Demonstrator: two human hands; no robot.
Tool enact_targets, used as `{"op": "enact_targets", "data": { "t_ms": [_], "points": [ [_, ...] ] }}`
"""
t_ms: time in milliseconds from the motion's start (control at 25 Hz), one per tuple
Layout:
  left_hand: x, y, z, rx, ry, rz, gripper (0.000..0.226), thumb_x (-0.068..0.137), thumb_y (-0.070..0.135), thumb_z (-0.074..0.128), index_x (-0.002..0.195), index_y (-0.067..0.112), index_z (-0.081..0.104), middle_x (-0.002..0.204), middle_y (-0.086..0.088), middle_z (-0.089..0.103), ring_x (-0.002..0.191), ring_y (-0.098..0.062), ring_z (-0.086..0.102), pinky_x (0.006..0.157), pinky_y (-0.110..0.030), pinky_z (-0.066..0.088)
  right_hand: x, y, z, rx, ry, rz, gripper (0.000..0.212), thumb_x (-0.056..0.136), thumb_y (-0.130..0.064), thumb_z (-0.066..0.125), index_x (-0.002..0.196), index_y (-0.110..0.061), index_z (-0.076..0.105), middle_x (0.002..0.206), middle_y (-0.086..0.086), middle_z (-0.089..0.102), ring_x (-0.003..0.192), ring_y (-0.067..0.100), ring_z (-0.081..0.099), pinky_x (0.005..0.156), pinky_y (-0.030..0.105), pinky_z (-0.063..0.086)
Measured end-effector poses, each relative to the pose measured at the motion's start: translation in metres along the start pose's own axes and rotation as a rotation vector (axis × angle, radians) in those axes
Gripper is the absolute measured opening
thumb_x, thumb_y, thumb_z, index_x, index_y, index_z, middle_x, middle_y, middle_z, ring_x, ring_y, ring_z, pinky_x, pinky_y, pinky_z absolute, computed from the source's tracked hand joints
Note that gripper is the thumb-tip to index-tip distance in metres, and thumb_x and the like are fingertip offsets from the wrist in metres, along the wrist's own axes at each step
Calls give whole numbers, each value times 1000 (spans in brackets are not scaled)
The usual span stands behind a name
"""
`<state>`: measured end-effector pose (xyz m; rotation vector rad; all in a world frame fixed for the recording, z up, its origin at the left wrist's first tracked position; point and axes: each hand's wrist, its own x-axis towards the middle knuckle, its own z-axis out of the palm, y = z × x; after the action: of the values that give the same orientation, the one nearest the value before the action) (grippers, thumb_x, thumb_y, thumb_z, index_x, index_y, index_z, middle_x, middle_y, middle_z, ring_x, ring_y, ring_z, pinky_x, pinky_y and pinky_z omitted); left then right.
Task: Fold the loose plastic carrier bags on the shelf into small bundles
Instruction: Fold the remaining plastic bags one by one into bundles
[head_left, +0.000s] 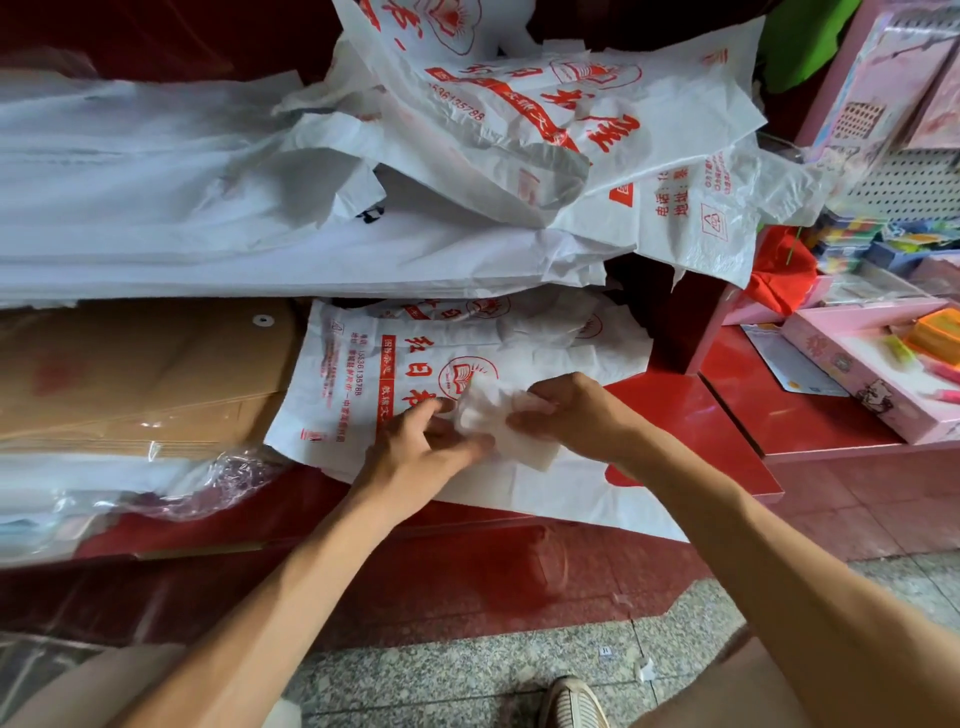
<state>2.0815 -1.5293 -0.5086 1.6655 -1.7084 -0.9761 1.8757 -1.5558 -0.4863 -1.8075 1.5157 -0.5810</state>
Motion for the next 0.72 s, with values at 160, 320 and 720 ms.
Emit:
{"op": "enact_targets", "data": {
  "t_ms": [160, 320, 720],
  "points": [
    [-20, 11, -24, -388, 92, 49, 22, 84, 11, 74, 97, 28, 69, 87, 11, 76, 87, 1, 68, 75, -7, 45, -8, -20, 8, 68, -17, -82, 23, 87, -18, 71, 72, -2, 62, 63, -3, 54, 56, 3, 46, 59, 22, 39],
    [-48, 5, -67, -265, 198, 125, 23, 83, 3, 71, 88, 25, 71, 79, 9, 74, 73, 7, 64, 65, -4, 41, -11, -71, 40, -30, 62, -354, 6, 80, -14, 71, 77, -9, 69, 68, -5, 64, 55, 0, 48, 56, 18, 34],
    [-267, -147, -188, 172, 865, -99, 21, 88, 5, 65, 100, 22, 71, 97, 18, 70, 92, 1, 63, 86, -11, 45, -25, -252, 202, 569, -316, -390, 4, 87, 0, 68, 86, -1, 64, 70, 15, 60, 60, 23, 57, 46, 25, 47]
  ]
}}
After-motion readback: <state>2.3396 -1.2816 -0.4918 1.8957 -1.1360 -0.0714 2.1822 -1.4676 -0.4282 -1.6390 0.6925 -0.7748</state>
